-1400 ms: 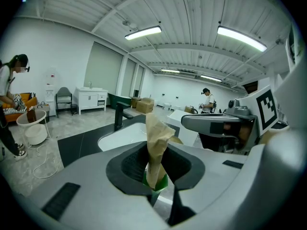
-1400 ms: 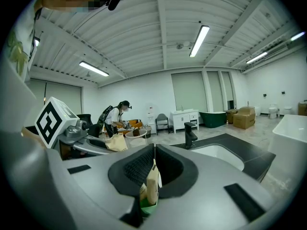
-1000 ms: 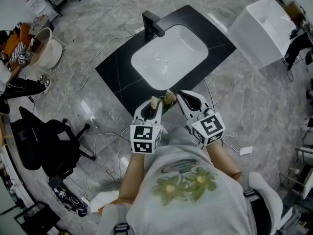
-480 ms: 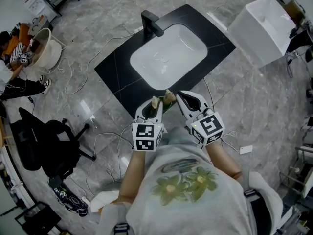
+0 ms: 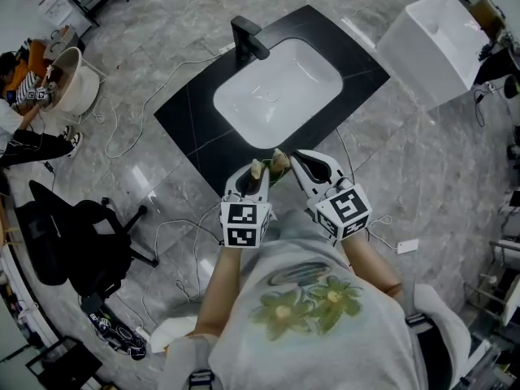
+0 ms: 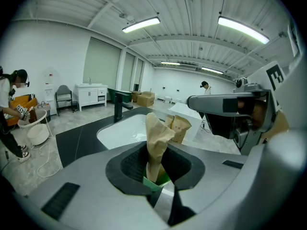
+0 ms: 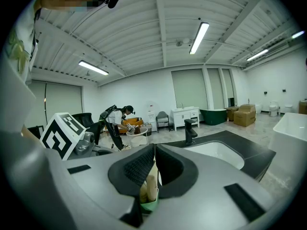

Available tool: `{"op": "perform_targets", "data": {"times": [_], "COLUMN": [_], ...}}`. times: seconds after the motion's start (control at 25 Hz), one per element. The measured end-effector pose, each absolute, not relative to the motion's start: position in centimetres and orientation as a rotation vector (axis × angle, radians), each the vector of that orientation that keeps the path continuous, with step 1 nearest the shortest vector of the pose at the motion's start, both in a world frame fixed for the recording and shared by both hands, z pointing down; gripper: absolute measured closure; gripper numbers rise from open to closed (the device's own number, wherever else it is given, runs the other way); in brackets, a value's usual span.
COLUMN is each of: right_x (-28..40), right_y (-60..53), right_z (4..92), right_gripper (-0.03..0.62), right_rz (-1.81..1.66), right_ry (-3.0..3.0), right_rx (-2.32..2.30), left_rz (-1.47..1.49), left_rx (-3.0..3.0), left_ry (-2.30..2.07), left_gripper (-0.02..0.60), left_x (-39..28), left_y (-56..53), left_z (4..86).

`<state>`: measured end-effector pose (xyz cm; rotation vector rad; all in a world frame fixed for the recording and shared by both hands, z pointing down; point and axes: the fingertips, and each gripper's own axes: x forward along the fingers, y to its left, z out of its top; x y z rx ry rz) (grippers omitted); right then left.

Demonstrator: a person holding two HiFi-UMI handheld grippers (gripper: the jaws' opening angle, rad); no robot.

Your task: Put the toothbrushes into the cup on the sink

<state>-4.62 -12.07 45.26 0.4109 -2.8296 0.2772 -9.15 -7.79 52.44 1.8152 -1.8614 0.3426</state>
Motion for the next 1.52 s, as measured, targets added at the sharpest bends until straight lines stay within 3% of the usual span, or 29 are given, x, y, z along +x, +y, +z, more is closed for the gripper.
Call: {"op": "perform_targets", "data": {"times": [1.2,1.52], "right_x": [-4.4,-4.0], "right_y": [-11.1,-11.0], "right_z": [45.8,45.6], "right_gripper": [0.546,0.546], "right_rz": [0.270,0.253], "right_ry": [-2.808,-2.809], "right_rx": [0.415,0.426], "left_rz": [0.530,0.570], "left_rx": [1.765,1.810], "left_ry": [-1.907,-1.911], "left_gripper": [0.506,0.483], "left_x": [-9.7,-9.3], "left_y": [-7.4,-7.0], "left_z": [55.9,55.7]}}
